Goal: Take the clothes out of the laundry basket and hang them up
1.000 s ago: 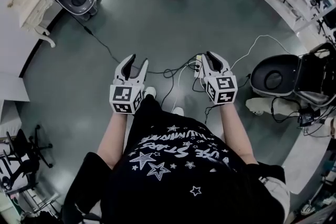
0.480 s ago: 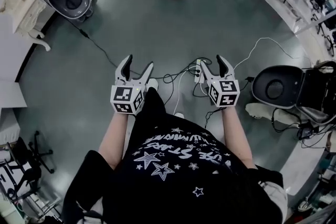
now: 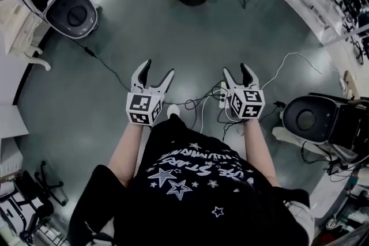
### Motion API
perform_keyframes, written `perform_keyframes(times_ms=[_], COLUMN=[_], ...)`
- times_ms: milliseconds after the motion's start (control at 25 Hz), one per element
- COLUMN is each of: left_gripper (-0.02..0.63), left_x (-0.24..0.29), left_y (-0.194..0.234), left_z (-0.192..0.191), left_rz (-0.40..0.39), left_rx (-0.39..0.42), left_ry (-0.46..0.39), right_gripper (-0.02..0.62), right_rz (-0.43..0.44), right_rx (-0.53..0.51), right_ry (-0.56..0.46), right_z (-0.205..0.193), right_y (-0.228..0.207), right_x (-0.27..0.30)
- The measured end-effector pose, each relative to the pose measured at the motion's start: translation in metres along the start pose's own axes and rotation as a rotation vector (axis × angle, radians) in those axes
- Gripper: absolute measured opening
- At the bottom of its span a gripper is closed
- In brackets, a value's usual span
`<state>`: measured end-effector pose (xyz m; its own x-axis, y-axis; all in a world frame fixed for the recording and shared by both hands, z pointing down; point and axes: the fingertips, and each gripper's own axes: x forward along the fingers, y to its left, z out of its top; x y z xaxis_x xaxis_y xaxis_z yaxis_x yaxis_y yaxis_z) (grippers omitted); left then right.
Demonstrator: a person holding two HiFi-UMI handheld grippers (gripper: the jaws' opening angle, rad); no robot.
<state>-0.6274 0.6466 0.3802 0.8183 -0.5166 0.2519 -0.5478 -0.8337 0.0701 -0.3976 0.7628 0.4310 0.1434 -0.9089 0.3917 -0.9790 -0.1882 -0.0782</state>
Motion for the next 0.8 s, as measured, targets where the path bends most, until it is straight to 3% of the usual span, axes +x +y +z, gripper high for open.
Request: perform_keyframes(times_ms=[400, 800], left_gripper=[0.341, 0.341], left_x=[0.048, 0.105], left_y=[0.103, 0.121], left_z=[0.016, 0.025], left_rz=[-0.035, -0.049], left_rx=[-0.007, -0.01], left_ry=[0.024, 0.042], right_gripper=[0.281, 0.281], right_rz=[-0.063, -0.104], right_rx=[-0.002, 0.019], right_ry=[0.022, 0.045], right_z=[0.043, 0.057], right_y=[0.026, -0.017], right_x=[0.085, 0.132])
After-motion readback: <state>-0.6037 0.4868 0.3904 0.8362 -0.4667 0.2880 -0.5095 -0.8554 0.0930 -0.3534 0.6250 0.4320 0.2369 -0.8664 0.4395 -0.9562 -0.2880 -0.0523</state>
